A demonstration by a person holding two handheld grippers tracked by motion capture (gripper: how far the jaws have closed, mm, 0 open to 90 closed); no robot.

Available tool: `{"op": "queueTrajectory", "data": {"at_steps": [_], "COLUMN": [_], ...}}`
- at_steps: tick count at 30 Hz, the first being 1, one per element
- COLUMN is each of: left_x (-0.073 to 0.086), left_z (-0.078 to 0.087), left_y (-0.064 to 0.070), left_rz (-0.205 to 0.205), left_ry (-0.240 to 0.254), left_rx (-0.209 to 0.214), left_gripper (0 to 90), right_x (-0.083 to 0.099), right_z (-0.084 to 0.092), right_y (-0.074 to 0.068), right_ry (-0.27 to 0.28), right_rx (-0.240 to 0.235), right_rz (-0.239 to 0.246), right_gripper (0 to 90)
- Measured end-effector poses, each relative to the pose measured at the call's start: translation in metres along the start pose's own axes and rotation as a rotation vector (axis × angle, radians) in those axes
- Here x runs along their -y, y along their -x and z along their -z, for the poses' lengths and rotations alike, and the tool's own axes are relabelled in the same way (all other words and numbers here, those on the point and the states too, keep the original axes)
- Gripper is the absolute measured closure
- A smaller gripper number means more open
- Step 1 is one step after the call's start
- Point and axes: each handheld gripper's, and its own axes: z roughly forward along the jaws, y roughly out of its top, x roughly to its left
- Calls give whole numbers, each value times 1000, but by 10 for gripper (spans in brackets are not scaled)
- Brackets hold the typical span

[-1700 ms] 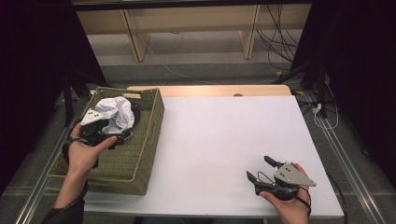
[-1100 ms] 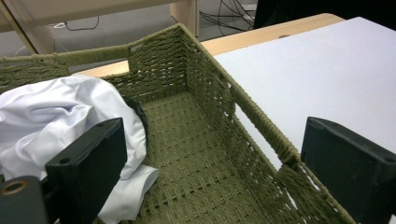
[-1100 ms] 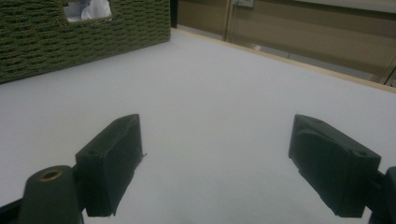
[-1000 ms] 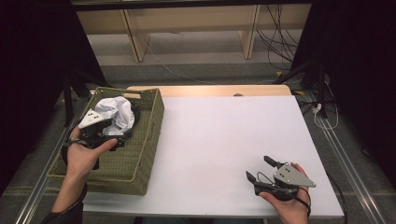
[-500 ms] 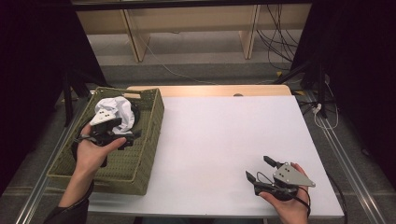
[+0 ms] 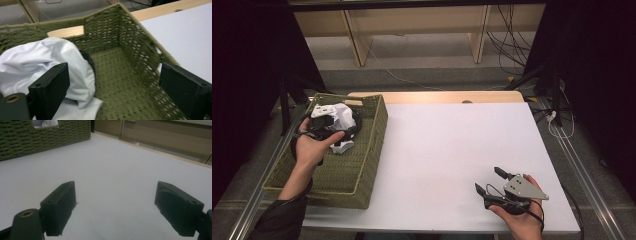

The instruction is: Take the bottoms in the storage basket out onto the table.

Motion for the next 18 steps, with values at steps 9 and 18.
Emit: {"op": "queueTrajectory", "data": {"at_steps": [9,18], "left_x": [-6,-10], "left_z": [-17,-38], "left_y": [-21,-41], "left_rz": [39,72], "left_ry": [-39,-93], "left_rx": [-81,-130], "left_gripper": [93,89], "right_x": [0,1], "right_z": [0,-1], "right_y": [0,0], "right_ry": [-11,-8], "right_rx": [3,-3], "right_rz": [3,1], "right_gripper": [181,180]}}
